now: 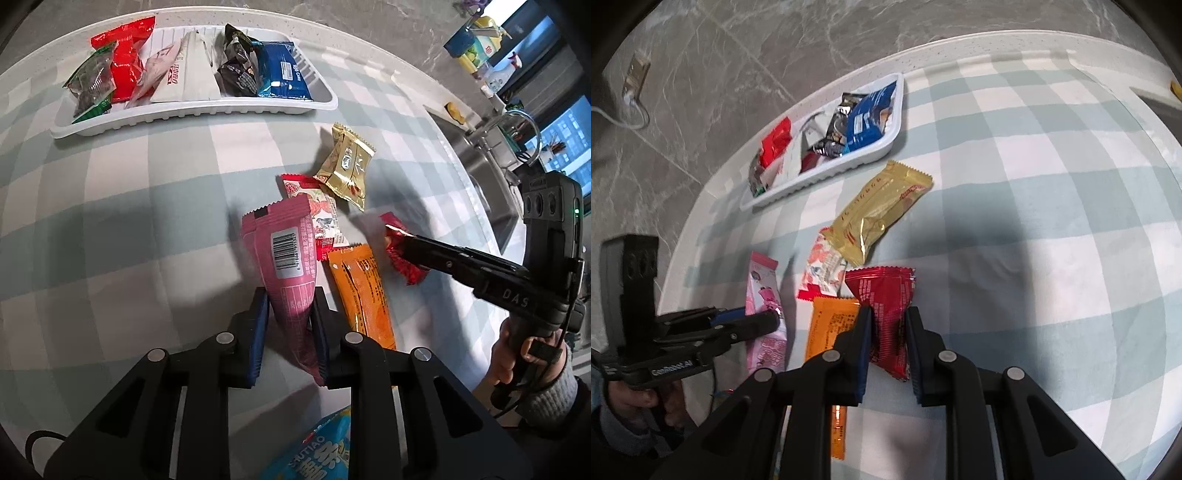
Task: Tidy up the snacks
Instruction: 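Carry both packets over the white tray and lower them in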
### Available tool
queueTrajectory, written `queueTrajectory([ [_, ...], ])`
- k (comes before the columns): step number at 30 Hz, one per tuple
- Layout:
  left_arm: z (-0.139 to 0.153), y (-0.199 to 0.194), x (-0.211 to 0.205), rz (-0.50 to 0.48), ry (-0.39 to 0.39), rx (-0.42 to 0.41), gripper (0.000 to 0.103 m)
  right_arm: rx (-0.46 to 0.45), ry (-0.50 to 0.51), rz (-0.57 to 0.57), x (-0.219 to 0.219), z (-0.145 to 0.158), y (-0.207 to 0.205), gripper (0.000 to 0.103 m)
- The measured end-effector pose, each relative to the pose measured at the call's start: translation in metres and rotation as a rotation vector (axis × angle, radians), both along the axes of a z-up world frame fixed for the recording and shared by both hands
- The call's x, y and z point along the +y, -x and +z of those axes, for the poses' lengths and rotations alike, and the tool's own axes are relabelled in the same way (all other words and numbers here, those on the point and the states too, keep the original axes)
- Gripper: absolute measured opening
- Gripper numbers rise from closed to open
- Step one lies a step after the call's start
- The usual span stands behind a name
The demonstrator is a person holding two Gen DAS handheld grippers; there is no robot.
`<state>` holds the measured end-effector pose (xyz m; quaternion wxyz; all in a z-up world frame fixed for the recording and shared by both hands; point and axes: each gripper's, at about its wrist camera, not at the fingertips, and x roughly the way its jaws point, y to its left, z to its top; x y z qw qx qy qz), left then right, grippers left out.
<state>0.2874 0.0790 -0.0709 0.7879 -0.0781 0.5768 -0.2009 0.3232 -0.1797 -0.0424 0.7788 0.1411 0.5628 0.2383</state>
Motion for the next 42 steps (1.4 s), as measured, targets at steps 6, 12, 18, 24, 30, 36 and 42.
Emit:
queueTrajectory([
  [6,0.006,0.001,0.007,0.01,0.019,-0.014,0.021,0.01,-0.059,-0.03,-0.007,0.007,-0.003,0.02],
  [12,0.015,-0.001,0.016,0.027,0.045,-0.033,0.021,0.022,-0.119,-0.056,-0.01,0.012,-0.007,0.02],
  [18,0.029,-0.005,0.029,0.064,0.083,-0.059,0.021,0.022,-0.159,-0.068,-0.011,0.019,-0.012,0.02],
  [24,0.043,-0.012,0.045,0.106,0.113,-0.095,0.021,0.013,-0.182,-0.073,-0.009,0.026,-0.019,0.02],
  [30,0.056,-0.02,0.059,0.139,0.135,-0.122,0.021,0.009,-0.205,-0.07,-0.005,0.033,-0.027,0.02],
  [36,0.067,-0.036,0.071,0.16,0.138,-0.147,0.021,0.004,-0.225,-0.062,0.003,0.039,-0.039,0.02],
  [42,0.081,-0.058,0.086,0.174,0.131,-0.179,0.021,-0.016,-0.236,-0.043,0.016,0.05,-0.058,0.02],
])
